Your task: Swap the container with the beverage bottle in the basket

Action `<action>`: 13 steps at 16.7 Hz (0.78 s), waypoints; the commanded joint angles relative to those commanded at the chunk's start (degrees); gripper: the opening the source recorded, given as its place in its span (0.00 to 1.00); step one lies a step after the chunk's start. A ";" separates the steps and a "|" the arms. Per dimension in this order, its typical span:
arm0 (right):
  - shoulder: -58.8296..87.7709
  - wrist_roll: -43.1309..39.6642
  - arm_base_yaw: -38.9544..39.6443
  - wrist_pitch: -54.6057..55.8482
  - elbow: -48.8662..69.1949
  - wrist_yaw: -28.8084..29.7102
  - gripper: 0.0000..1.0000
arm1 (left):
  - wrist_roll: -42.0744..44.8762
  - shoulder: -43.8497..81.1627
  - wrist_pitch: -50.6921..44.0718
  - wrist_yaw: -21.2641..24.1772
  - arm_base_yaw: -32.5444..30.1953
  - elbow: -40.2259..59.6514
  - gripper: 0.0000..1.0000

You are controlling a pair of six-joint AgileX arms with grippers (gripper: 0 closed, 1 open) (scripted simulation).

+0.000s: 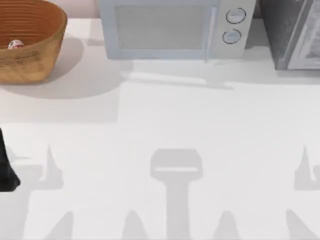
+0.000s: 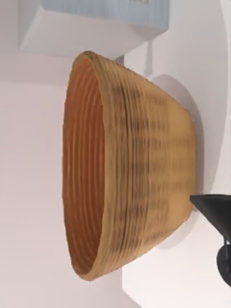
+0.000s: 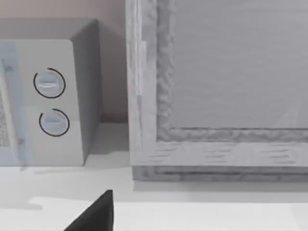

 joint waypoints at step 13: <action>0.00 0.00 0.00 0.00 0.00 0.00 1.00 | 2.06 31.46 -14.61 3.67 2.20 32.41 1.00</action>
